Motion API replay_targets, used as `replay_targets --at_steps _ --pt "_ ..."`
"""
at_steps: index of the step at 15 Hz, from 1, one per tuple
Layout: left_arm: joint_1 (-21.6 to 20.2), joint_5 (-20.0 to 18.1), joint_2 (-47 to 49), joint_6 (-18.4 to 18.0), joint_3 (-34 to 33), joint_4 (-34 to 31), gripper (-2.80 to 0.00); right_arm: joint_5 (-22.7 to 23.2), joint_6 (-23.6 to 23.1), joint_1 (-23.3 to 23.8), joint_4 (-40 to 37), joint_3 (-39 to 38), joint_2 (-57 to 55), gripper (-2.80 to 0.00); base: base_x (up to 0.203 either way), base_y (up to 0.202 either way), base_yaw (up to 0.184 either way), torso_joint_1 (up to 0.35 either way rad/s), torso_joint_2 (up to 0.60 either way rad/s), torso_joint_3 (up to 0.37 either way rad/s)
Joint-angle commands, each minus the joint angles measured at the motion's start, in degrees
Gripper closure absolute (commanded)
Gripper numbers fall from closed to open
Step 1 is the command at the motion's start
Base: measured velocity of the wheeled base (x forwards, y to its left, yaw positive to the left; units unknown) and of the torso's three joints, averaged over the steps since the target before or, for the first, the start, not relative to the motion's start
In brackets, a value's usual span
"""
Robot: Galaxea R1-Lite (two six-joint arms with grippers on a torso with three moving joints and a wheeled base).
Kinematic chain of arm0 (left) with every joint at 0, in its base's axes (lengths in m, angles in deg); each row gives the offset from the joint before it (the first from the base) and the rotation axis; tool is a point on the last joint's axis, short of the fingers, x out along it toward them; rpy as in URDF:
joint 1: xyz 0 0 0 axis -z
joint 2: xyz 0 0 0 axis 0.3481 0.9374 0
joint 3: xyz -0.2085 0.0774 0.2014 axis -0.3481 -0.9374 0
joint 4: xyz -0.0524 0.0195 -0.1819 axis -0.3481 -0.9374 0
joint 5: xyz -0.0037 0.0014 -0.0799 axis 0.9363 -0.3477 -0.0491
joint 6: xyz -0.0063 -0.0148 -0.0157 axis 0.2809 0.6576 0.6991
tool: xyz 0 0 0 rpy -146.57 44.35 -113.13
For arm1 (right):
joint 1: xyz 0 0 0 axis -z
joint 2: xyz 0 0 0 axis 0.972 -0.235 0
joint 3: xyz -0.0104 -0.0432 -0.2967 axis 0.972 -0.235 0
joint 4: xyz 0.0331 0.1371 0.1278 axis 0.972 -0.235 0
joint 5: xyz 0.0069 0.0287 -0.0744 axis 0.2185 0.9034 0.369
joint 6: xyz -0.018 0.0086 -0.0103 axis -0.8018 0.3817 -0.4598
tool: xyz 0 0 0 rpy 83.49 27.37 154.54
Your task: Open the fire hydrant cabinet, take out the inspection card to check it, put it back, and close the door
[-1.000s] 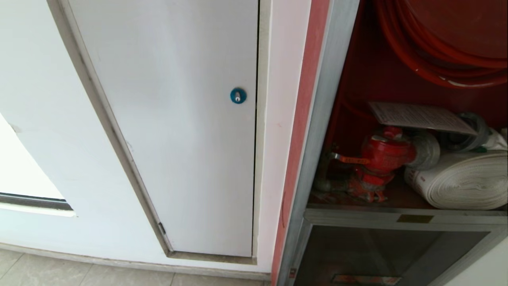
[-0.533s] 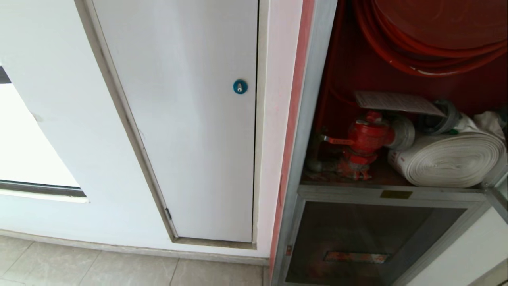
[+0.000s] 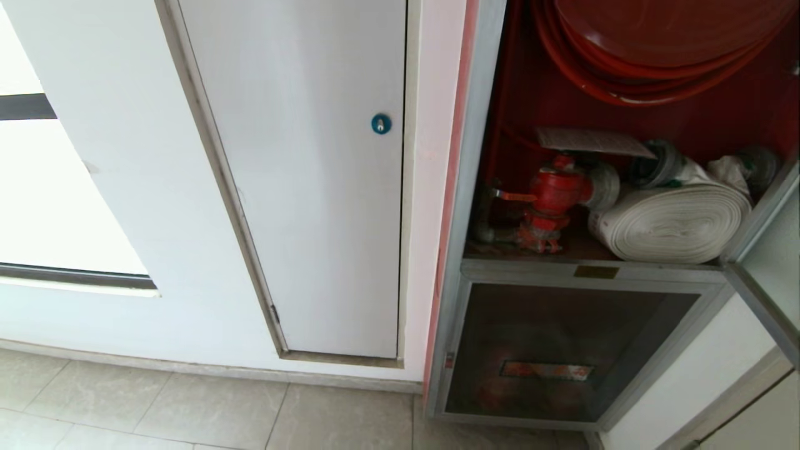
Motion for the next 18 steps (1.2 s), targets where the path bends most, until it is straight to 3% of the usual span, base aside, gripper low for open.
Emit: replay_targets --at_steps 1,10,18 --pt "0.0 0.0 0.0 0.0 0.0 0.0 0.00 0.0 0.1 0.0 0.0 0.0 -0.1 0.00 -0.196 0.000 0.001 -0.001 0.01 0.002" --pt "0.0 0.0 0.0 0.0 0.0 0.0 0.00 0.0 0.0 0.0 0.0 0.0 -0.1 0.00 -0.192 0.000 0.002 0.001 0.00 0.003" --pt "0.0 0.0 0.0 0.0 0.0 0.0 0.00 -0.1 0.0 0.0 0.0 0.0 -0.1 0.00 -0.013 0.000 0.000 -0.001 0.00 0.000"
